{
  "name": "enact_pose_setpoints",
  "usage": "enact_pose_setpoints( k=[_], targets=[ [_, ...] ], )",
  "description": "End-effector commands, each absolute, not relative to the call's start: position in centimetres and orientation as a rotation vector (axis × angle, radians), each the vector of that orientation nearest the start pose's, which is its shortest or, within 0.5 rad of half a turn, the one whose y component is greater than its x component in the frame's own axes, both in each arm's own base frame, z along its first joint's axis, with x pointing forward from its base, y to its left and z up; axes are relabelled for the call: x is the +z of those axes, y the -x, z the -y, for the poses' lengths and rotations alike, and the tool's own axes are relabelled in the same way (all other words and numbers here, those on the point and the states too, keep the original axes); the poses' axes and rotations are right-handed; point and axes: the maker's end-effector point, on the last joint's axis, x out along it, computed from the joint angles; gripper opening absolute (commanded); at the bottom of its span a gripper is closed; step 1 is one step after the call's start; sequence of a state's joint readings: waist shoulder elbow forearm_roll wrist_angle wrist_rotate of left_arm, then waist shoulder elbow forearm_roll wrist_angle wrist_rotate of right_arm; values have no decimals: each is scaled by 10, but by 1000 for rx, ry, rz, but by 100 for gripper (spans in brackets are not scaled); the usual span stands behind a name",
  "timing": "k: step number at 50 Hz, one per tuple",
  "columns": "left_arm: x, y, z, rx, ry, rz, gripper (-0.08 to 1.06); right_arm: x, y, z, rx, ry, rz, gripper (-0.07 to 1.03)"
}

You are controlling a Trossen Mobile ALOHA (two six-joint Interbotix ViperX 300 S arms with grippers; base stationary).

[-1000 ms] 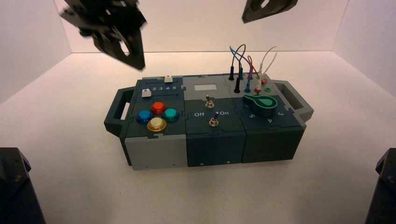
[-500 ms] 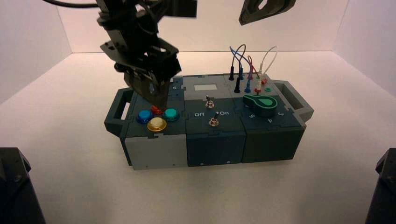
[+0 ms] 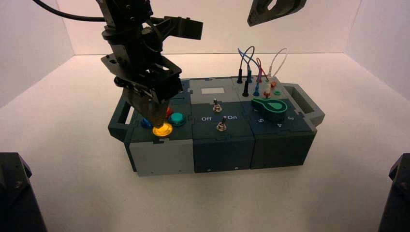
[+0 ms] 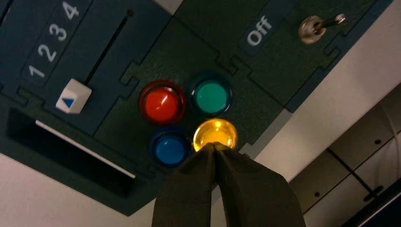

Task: Push the yellow button with the left gripper.

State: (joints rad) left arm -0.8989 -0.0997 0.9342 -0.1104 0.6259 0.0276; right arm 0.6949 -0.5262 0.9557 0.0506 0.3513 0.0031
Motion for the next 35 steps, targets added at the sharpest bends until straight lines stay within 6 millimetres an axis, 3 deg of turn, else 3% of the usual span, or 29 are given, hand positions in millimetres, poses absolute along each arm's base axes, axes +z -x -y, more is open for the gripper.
enact_pose_setpoints(
  k=[1,7,23,35],
  targets=[
    [26,-144,204,-738,-585,-1421,-3,183,-234,-200,664,204,-725,-2],
    [25,-145,204,-736,-586,-1426,-3,182,-234,-201,666,210,-724,-2],
    [55,-147,207,-764,-551,-1343,-3,176,-236,-200,663,229,-724,-2],
    [55,-145,203,-771,-571,-1342,-3,172,-239,-200,660,248,-735,-2]
  ],
)
